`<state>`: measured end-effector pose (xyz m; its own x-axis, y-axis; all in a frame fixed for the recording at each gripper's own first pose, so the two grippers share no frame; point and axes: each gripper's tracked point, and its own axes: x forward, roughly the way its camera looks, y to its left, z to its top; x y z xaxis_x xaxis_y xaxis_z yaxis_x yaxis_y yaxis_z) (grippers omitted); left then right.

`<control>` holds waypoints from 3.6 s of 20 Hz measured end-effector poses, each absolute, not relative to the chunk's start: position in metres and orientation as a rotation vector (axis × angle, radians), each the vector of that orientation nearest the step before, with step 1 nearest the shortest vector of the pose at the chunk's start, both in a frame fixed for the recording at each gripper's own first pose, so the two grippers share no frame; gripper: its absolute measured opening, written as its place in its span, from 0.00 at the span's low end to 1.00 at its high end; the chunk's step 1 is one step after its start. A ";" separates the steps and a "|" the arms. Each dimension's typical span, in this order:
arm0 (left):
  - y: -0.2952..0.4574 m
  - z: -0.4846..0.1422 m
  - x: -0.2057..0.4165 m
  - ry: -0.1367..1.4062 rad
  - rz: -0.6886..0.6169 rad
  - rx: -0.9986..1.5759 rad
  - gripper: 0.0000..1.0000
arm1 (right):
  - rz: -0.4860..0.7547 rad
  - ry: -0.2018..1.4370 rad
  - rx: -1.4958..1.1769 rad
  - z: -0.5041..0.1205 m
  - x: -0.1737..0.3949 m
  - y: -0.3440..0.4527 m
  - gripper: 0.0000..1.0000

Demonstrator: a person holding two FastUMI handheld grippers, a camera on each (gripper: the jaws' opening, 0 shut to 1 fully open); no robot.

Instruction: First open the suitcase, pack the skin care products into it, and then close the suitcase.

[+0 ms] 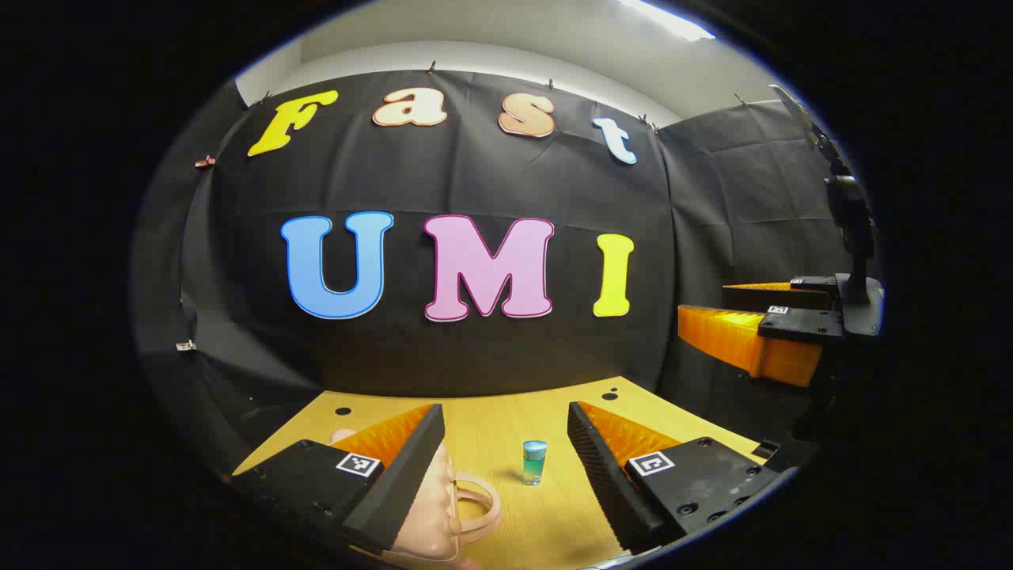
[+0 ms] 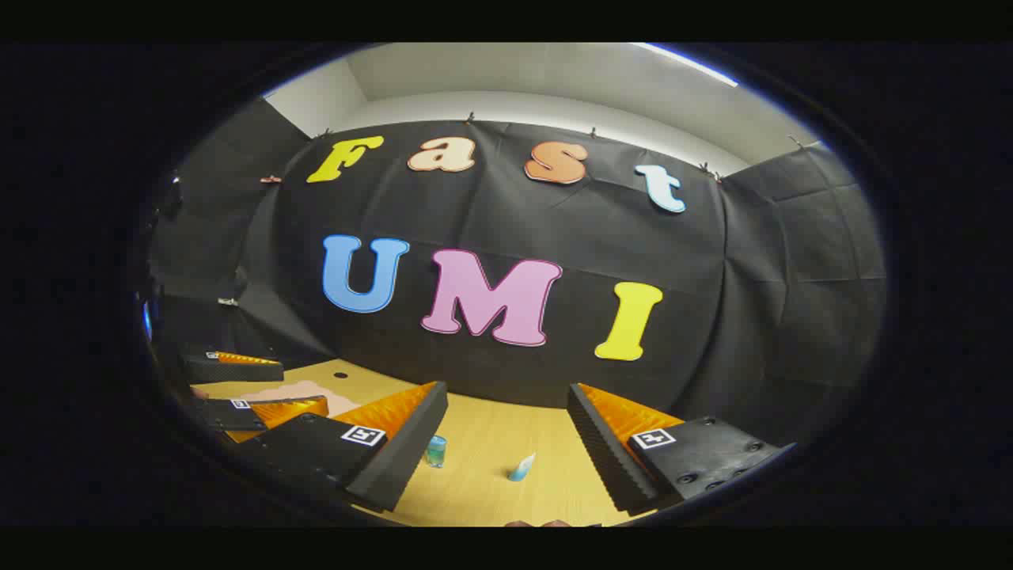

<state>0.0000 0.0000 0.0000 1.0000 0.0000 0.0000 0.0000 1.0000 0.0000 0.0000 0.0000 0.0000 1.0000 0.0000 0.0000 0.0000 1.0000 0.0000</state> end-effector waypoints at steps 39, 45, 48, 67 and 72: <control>0.004 -0.212 0.097 0.612 0.140 -0.126 0.98 | 0.086 0.086 0.038 -0.080 0.076 -0.065 0.96; 0.013 -0.267 0.127 0.748 0.202 -0.127 0.91 | 0.118 0.157 0.031 -0.116 0.092 -0.093 0.96; 0.016 -0.290 0.131 0.831 0.219 -0.178 0.96 | 0.108 0.166 0.041 -0.120 0.102 -0.106 0.97; 0.099 -0.105 0.115 0.734 0.201 -0.206 0.13 | 0.215 0.177 0.071 -0.133 0.137 -0.076 0.97; 0.217 -0.029 0.083 0.609 0.275 -0.186 0.17 | 0.191 0.130 0.055 -0.110 0.141 -0.051 0.96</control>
